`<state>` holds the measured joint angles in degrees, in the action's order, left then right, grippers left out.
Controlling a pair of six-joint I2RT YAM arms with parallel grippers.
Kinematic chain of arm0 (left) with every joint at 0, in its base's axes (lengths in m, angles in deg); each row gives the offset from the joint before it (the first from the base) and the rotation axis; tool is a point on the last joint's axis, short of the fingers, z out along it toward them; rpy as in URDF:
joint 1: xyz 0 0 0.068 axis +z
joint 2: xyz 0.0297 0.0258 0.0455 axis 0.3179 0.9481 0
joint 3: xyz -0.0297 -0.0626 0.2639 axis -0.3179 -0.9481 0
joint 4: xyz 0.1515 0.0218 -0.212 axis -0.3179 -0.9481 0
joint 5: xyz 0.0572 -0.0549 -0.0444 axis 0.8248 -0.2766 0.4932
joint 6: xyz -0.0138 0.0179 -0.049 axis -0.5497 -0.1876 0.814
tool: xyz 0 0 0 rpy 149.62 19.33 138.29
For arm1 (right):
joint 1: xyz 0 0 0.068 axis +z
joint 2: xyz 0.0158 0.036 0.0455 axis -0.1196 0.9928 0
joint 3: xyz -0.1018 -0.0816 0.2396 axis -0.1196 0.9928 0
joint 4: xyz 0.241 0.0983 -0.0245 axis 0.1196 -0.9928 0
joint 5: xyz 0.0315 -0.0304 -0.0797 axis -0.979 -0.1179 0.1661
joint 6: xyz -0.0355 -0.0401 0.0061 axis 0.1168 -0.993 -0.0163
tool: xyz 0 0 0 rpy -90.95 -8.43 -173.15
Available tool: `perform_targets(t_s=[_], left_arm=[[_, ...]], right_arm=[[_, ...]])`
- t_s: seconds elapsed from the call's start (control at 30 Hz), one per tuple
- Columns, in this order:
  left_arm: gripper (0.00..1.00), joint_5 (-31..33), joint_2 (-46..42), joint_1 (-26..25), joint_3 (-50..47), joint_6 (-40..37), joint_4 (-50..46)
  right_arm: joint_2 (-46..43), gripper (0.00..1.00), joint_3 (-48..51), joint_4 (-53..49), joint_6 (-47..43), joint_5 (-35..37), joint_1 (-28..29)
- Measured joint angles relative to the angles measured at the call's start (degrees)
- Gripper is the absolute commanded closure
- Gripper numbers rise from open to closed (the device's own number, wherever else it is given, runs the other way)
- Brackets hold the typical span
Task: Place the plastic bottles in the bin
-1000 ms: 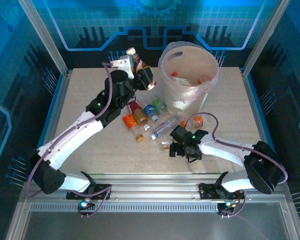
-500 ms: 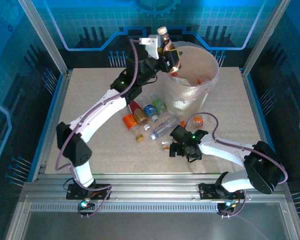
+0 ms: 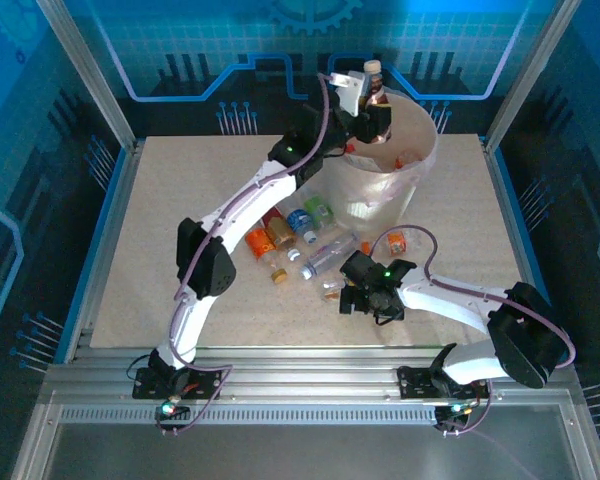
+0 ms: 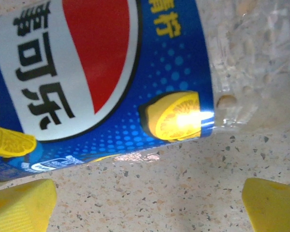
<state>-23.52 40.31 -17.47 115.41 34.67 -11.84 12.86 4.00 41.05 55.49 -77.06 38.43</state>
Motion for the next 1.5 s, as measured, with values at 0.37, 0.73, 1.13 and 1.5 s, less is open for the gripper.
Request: perform_targets(t_s=[0.37,0.73,1.13,1.5], left_arm=[[0.57,-0.3,3.0,-0.7,1.2,-4.9,-2.9],[0.41,-0.5,7.0,-0.7,4.2,-7.5,-4.9],[0.20,-0.5,7.2,-0.7,4.5,-9.7,-5.3],[0.01,-0.4,7.2,-0.7,4.5,-10.3,-5.4]], right_arm=[[0.0,0.00,0.0,-0.4,0.9,0.9,0.1],[-0.5,0.00,0.0,-0.4,1.6,1.3,0.1],[-0.6,0.00,0.0,-0.4,1.7,1.5,0.2],[-1.3,0.00,0.0,-0.4,2.1,1.5,0.4]])
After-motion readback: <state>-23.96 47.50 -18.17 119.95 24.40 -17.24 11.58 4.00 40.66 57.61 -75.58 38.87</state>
